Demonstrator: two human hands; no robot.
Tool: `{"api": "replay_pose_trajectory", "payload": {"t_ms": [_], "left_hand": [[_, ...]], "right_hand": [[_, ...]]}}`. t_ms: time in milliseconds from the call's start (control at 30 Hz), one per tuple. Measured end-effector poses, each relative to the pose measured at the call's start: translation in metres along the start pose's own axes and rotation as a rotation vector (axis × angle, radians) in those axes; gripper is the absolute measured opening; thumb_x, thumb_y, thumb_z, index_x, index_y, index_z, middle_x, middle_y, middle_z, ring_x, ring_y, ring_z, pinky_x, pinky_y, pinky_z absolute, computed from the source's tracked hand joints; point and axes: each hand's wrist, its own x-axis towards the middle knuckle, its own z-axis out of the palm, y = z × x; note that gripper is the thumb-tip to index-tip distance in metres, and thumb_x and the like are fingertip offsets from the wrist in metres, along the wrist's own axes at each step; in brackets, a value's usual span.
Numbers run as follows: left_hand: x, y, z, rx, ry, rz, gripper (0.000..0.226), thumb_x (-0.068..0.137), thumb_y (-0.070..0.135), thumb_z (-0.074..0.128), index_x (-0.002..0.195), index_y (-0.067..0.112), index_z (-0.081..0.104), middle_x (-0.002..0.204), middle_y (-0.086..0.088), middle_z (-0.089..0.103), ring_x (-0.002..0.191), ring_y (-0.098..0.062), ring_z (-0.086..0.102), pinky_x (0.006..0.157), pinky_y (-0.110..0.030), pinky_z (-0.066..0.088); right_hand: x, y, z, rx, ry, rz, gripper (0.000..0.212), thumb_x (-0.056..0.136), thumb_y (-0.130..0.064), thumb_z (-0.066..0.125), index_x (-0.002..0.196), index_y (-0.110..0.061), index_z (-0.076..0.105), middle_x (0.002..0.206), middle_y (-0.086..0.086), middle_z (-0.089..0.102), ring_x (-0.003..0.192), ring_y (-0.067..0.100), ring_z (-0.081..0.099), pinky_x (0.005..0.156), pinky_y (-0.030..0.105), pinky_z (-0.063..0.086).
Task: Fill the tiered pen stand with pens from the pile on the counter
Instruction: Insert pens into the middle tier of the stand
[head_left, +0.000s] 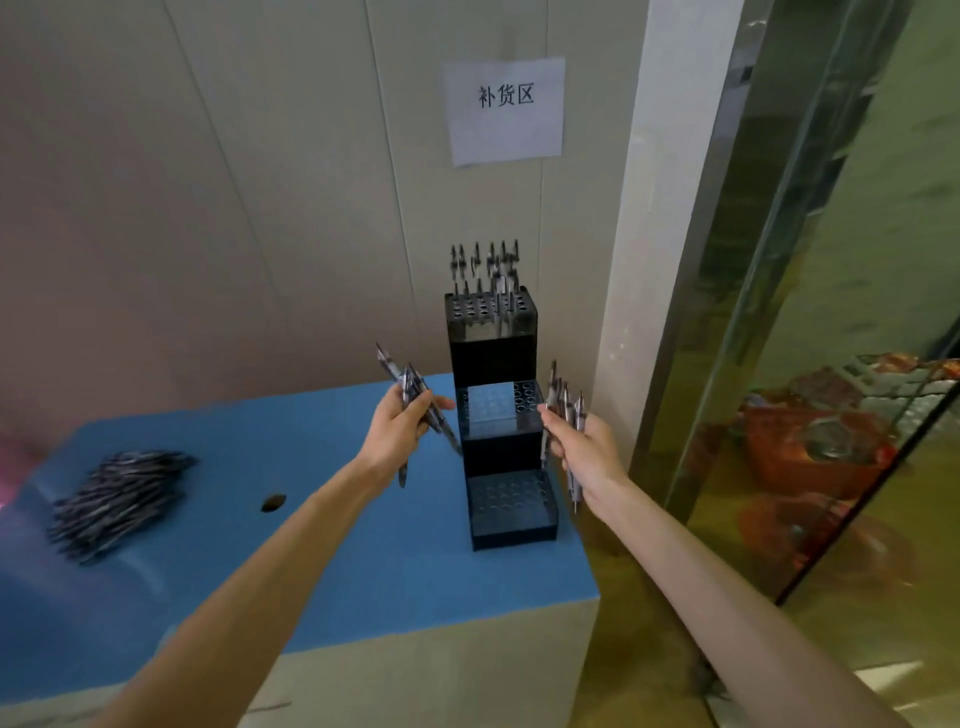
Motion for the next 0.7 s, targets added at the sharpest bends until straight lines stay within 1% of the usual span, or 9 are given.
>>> {"api": "replay_pose_trajectory", "payload": {"t_ms": [33, 100, 200, 300, 367, 433, 500, 633, 700], "left_hand": [[0.005, 0.003, 0.004, 0.043, 0.013, 0.020, 0.009, 0.110, 0.019, 0.044, 0.109, 0.011, 0.048, 0.110, -0.009, 0.073, 0.051, -0.002, 0.048, 0.061, -0.054, 0.040], [0.018, 0.008, 0.010, 0.159, 0.039, 0.052, 0.012, 0.109, 0.023, 0.047, 0.112, 0.013, 0.052, 0.094, -0.003, 0.064, 0.060, -0.005, 0.049, 0.076, -0.055, 0.044], [0.039, 0.009, 0.016, 0.257, 0.035, 0.089, 0.007, 0.108, 0.027, 0.049, 0.108, 0.021, 0.053, 0.080, 0.004, 0.048, 0.069, -0.015, 0.043, 0.070, -0.041, 0.043], [0.057, 0.005, 0.023, 0.349, 0.024, 0.150, 0.014, 0.107, 0.028, 0.049, 0.120, 0.021, 0.053, 0.101, 0.009, 0.063, 0.092, -0.011, 0.060, 0.085, -0.036, 0.049], [0.064, 0.002, 0.027, 0.359, 0.027, 0.190, 0.019, 0.107, 0.028, 0.050, 0.123, 0.019, 0.054, 0.113, 0.007, 0.066, 0.105, -0.012, 0.063, 0.089, -0.037, 0.051], [0.069, -0.003, 0.029, 0.332, 0.058, 0.209, 0.016, 0.107, 0.026, 0.050, 0.121, 0.020, 0.054, 0.113, 0.009, 0.066, 0.105, -0.007, 0.063, 0.086, -0.030, 0.050], [0.074, -0.011, 0.028, 0.339, 0.083, 0.227, 0.012, 0.107, 0.026, 0.050, 0.118, 0.021, 0.054, 0.110, 0.013, 0.066, 0.100, -0.002, 0.063, 0.081, -0.025, 0.047], [0.085, -0.031, 0.025, 0.359, 0.075, 0.252, 0.017, 0.107, 0.026, 0.050, 0.123, 0.026, 0.054, 0.118, 0.016, 0.067, 0.109, -0.003, 0.063, 0.089, -0.028, 0.051], [0.088, -0.037, 0.026, 0.357, 0.074, 0.237, 0.011, 0.108, 0.025, 0.049, 0.118, 0.025, 0.054, 0.109, 0.021, 0.067, 0.102, -0.002, 0.063, 0.083, -0.026, 0.049]], "right_hand": [[0.007, -0.003, 0.000, 0.003, -0.022, -0.019, 0.013, 0.098, -0.027, 0.066, 0.103, -0.016, 0.069, 0.065, -0.009, 0.063, 0.054, -0.001, 0.049, 0.047, 0.009, 0.039], [0.021, -0.006, 0.003, 0.006, -0.078, -0.056, 0.011, 0.096, -0.025, 0.068, 0.098, -0.014, 0.070, 0.061, -0.010, 0.060, 0.059, 0.001, 0.053, 0.050, 0.011, 0.044], [0.041, -0.008, 0.009, -0.095, -0.096, -0.120, 0.007, 0.091, -0.023, 0.076, 0.085, -0.019, 0.073, 0.075, 0.003, 0.072, 0.070, 0.016, 0.065, 0.067, 0.028, 0.055], [0.062, -0.012, 0.016, -0.172, -0.067, -0.232, 0.009, 0.086, -0.020, 0.081, 0.081, -0.024, 0.075, 0.067, -0.011, 0.070, 0.063, 0.000, 0.063, 0.066, 0.025, 0.049], [0.079, -0.019, 0.022, -0.220, -0.074, -0.289, 0.007, 0.085, -0.020, 0.082, 0.083, -0.024, 0.076, 0.075, -0.008, 0.074, 0.073, 0.004, 0.069, 0.074, 0.031, 0.054], [0.096, -0.023, 0.030, -0.309, -0.110, -0.325, 0.006, 0.086, -0.022, 0.081, 0.086, -0.025, 0.076, 0.083, -0.001, 0.076, 0.082, 0.016, 0.072, 0.079, 0.039, 0.057], [0.113, -0.020, 0.037, -0.422, -0.145, -0.369, 0.006, 0.087, -0.028, 0.080, 0.087, -0.024, 0.075, 0.083, 0.005, 0.075, 0.081, 0.028, 0.070, 0.077, 0.048, 0.057], [0.134, -0.004, 0.041, -0.662, -0.205, -0.470, 0.018, 0.089, -0.036, 0.077, 0.089, -0.018, 0.073, 0.078, 0.000, 0.071, 0.071, 0.020, 0.067, 0.068, 0.047, 0.057], [0.139, 0.003, 0.040, -0.728, -0.211, -0.519, 0.021, 0.089, -0.035, 0.077, 0.087, -0.015, 0.072, 0.077, 0.000, 0.070, 0.069, 0.018, 0.064, 0.063, 0.044, 0.055]]}}
